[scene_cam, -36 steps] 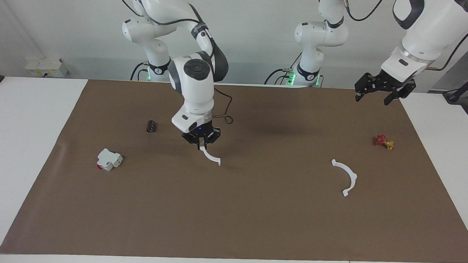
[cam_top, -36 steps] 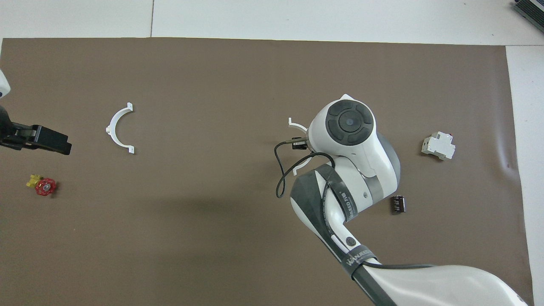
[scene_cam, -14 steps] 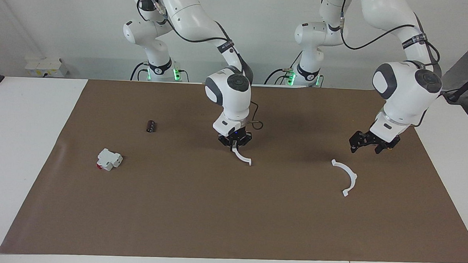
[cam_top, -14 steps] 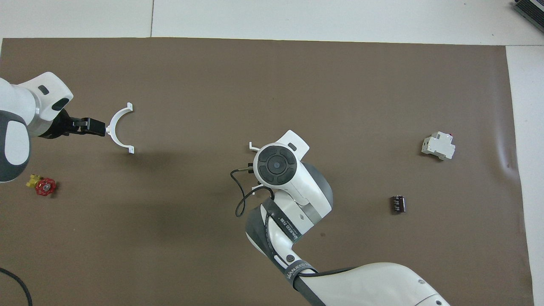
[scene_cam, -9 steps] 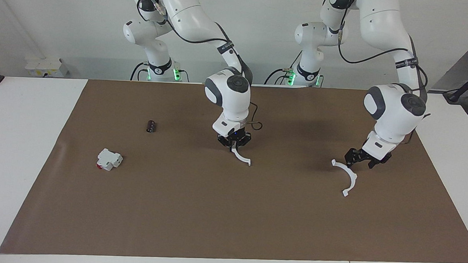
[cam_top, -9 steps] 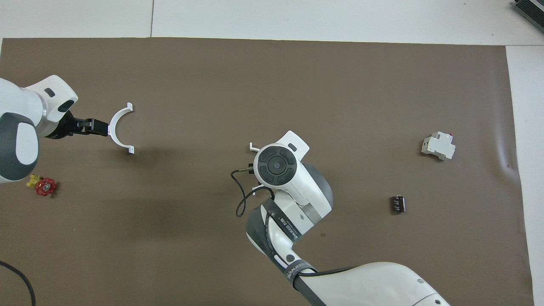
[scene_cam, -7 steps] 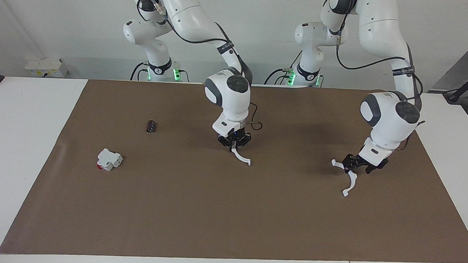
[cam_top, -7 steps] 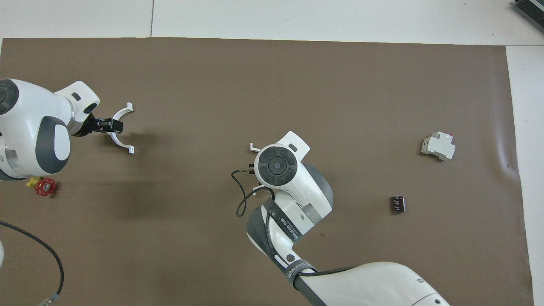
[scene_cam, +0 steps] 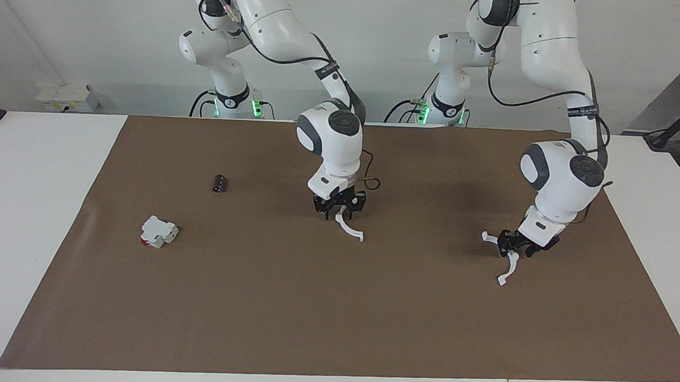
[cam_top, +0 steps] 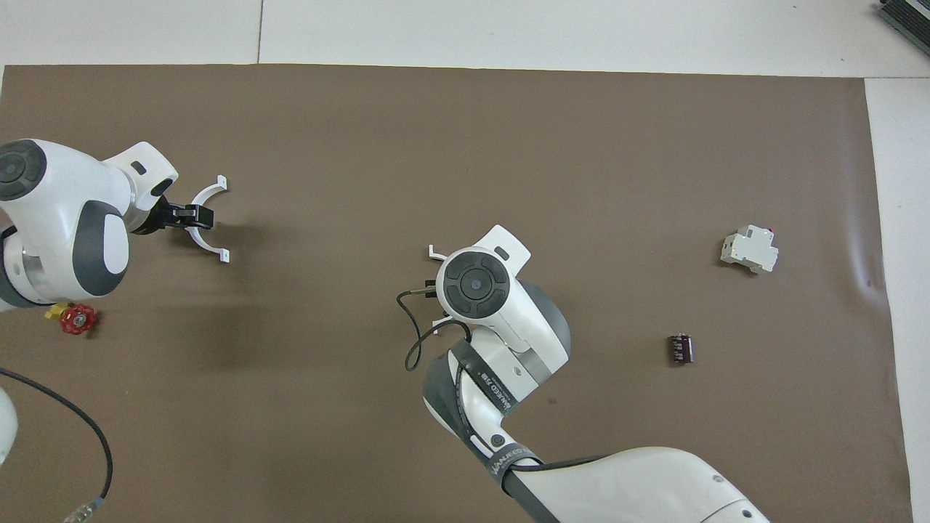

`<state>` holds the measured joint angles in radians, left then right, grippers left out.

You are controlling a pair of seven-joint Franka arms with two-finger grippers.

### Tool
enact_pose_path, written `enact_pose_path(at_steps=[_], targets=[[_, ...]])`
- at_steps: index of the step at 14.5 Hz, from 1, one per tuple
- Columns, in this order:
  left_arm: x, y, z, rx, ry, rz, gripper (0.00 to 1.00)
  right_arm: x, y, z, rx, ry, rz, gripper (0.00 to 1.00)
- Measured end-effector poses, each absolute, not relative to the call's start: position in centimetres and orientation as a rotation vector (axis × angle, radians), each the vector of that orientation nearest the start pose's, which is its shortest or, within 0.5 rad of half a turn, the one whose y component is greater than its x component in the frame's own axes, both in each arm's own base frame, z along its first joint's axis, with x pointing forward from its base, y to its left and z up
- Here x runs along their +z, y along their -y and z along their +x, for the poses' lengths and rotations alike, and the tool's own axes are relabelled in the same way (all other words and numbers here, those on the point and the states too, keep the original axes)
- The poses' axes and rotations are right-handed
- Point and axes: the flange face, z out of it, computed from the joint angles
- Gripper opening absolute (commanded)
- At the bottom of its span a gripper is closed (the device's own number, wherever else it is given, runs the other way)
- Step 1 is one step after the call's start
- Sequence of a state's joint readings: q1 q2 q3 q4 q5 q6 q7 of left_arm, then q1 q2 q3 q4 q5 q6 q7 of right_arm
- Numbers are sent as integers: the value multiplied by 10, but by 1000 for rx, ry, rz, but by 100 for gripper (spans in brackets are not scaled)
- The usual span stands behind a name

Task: Assemble drain pipe with both arms
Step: 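Set the clamp half down mid-mat and withdraw the right gripper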

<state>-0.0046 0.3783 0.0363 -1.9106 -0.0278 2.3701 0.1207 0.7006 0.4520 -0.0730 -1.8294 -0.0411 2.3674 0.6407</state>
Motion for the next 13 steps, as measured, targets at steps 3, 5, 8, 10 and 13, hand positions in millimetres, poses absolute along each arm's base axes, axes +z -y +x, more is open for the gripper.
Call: enact_pose_path(at_steps=[3, 5, 8, 10, 13], targets=[[307, -19, 633, -137, -112, -3137, 33, 345, -366, 549, -248, -43, -3098, 100], [307, -19, 634, -139, -111, -3137, 9, 404, -322, 567, -282, -151, -3079, 100], [308, -17, 634, -142, -114, -3137, 0, 481, -241, 578, -316, -180, -3076, 100], [314, -14, 634, -150, -121, -3139, 0, 510, -185, 583, -316, -137, -3096, 100], [336, -6, 630, -132, -144, -3143, 0, 534, -108, 582, -256, -124, -3134, 100]])
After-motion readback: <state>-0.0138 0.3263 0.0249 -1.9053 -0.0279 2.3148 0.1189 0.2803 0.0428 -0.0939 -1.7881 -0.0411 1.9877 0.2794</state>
